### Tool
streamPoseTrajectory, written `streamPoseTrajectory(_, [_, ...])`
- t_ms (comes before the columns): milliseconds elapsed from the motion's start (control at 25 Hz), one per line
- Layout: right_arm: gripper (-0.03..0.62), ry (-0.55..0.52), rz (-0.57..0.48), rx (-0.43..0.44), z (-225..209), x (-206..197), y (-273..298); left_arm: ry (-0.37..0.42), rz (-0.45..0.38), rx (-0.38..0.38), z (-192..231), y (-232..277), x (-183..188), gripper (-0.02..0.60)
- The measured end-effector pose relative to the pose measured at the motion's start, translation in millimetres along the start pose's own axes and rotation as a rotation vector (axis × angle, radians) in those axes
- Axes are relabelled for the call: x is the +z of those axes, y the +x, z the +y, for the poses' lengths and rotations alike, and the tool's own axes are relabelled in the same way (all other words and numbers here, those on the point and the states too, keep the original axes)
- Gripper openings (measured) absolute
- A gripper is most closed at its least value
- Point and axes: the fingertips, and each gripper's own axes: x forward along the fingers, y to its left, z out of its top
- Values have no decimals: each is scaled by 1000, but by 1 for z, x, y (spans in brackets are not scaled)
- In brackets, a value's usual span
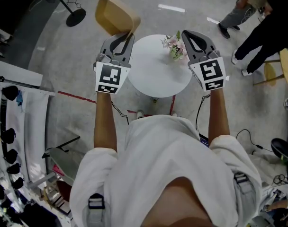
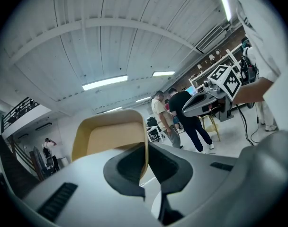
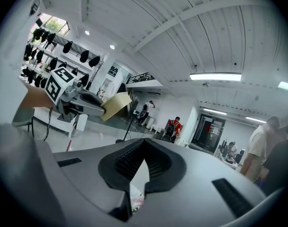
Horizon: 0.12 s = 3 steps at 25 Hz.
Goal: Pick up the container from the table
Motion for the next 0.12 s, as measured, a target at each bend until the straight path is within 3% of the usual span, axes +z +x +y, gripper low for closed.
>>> streamPoseTrajectory(120, [14,-3,4,0,3,2,-1,-2,-3,1,2,-4,2,31])
